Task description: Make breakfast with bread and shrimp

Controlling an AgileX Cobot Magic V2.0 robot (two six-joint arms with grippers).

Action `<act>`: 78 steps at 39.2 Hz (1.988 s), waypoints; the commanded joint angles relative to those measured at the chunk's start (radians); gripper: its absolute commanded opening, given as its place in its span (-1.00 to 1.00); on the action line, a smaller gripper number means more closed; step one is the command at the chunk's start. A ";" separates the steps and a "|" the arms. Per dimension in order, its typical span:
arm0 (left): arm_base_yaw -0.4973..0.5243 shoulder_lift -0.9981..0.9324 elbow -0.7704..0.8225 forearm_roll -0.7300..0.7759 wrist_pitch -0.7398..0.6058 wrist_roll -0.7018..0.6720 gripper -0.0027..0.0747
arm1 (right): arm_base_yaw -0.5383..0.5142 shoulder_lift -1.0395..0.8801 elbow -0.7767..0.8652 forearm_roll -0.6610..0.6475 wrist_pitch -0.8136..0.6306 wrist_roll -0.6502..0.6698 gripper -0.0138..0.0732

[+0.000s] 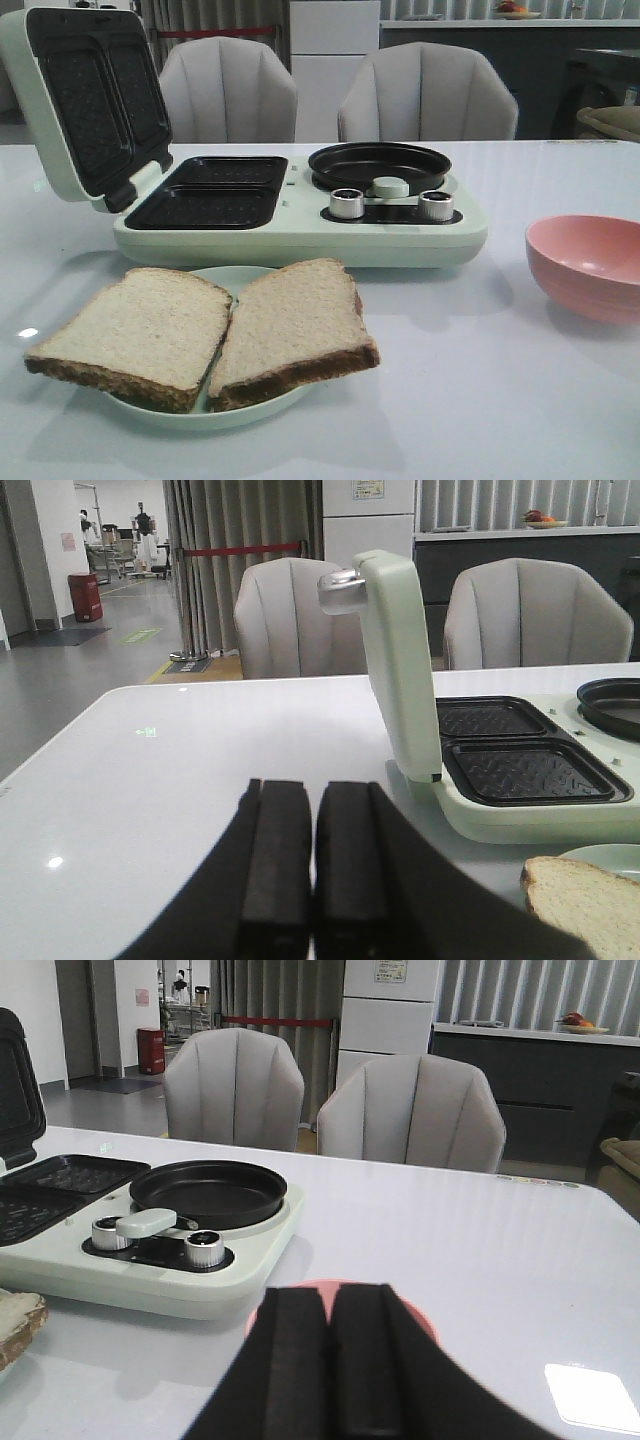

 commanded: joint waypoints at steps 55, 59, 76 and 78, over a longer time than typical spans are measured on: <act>-0.008 0.095 -0.272 -0.038 -0.172 -0.007 -0.64 | -0.007 -0.021 -0.017 -0.009 -0.073 -0.003 -0.41; -0.008 0.186 -0.367 -0.059 -0.030 -0.007 -0.64 | -0.007 -0.021 -0.017 -0.009 -0.073 -0.003 -0.41; -0.008 0.373 -0.395 -0.113 0.026 -0.007 -0.64 | -0.007 -0.021 -0.017 -0.009 -0.073 -0.003 -0.41; -0.008 0.376 -0.395 -0.113 0.026 -0.007 -0.64 | -0.007 -0.021 -0.017 -0.009 -0.073 -0.003 -0.41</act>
